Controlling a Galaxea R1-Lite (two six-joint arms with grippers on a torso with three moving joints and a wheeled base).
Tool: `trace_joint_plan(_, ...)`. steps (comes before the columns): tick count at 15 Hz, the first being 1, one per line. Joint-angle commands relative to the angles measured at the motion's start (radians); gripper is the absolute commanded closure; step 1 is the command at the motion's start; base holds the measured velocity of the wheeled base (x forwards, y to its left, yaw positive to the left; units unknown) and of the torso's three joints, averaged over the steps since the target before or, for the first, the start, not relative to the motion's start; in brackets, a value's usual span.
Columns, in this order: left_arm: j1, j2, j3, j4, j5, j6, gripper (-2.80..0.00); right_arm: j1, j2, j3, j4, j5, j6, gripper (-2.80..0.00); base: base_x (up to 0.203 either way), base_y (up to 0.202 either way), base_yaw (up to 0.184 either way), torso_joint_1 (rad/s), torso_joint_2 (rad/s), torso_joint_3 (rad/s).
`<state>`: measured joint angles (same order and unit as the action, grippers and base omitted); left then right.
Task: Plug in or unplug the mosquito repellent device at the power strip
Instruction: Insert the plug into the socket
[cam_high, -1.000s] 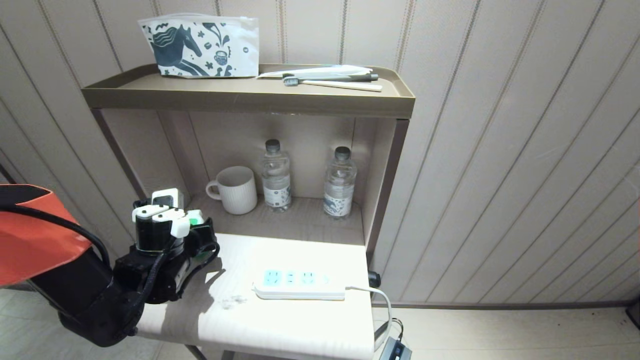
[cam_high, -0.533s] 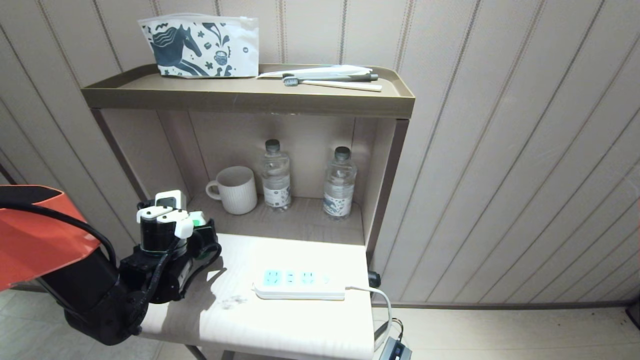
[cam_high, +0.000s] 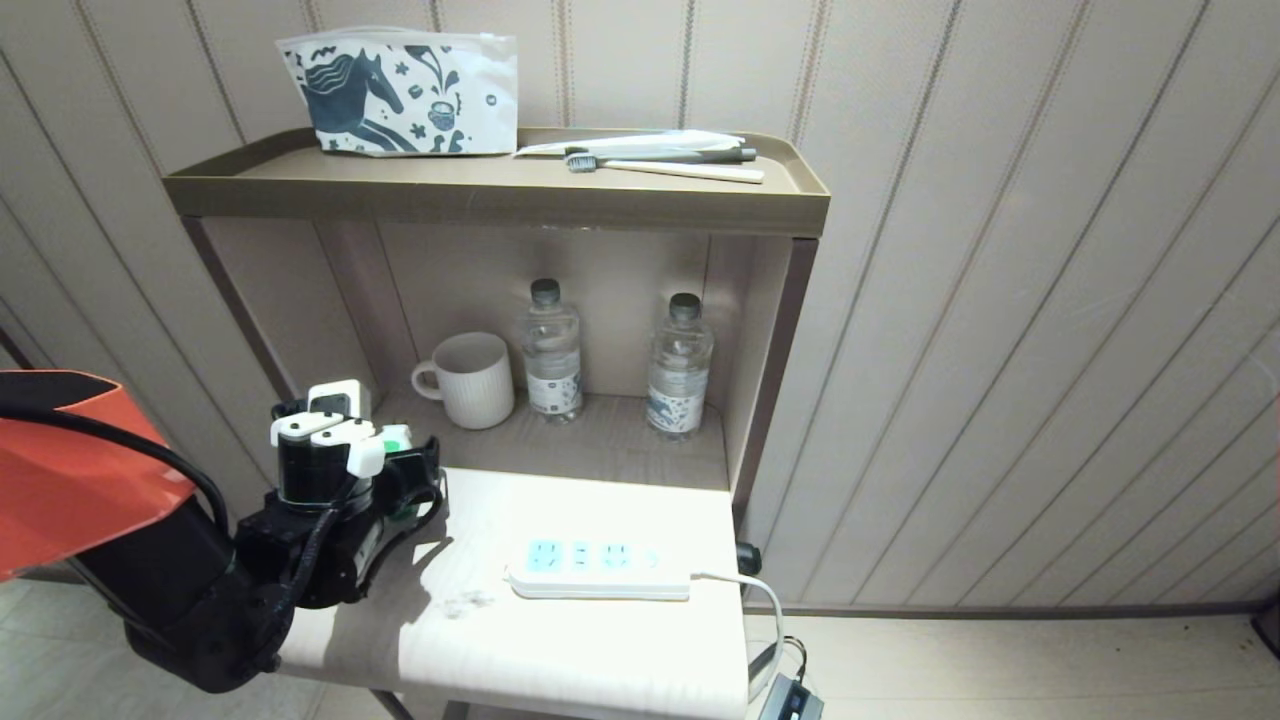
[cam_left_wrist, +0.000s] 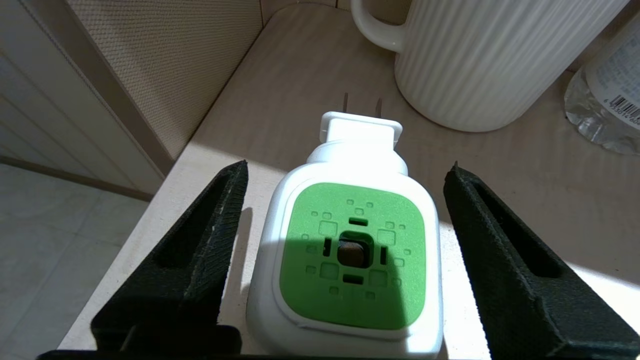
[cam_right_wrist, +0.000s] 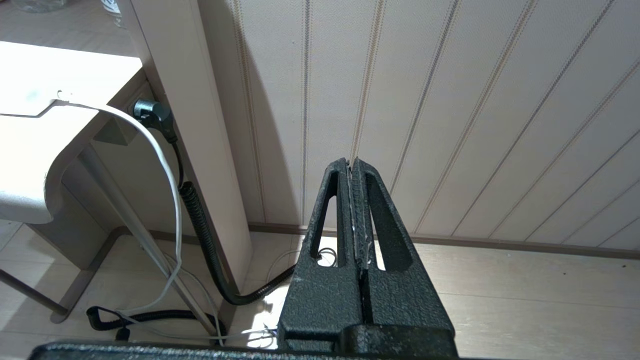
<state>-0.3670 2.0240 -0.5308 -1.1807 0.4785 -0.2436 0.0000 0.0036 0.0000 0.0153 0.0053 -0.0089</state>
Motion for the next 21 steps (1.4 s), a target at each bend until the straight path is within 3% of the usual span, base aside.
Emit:
trace_joint_plan(1,-0.004,-0.030,0.014,-0.010,0.003,-0.006,-2.80,0.000,-0.001,0.000,0.000,0.001,0.000,0.00,0.000,0.000,0.000,0.000,0.00,0.000)
trace_joint_plan(5,0.004,-0.048,0.023,-0.058,0.002,-0.006,-2.80,0.000,-0.001,0.000,0.000,0.001,0.000,0.00,0.000,0.000,0.000,0.000,0.00,0.000)
trace_joint_plan(10,0.026,-0.066,0.096,-0.108,0.000,0.051,-2.80,0.000,-0.001,0.000,0.000,0.001,0.000,0.00,0.000,0.000,0.000,0.000,0.00,0.000)
trace_joint_plan(17,-0.044,-0.020,0.161,-0.169,-0.008,0.063,-2.80,0.000,-0.001,0.000,-0.002,0.001,0.000,0.00,0.000,0.000,0.000,0.000,0.00,0.000)
trace_joint_plan(21,-0.041,0.017,0.155,-0.172,-0.006,0.060,-2.80,0.000,-0.001,0.000,0.000,0.001,0.000,0.00,0.000,0.000,0.000,0.000,0.00,0.000)
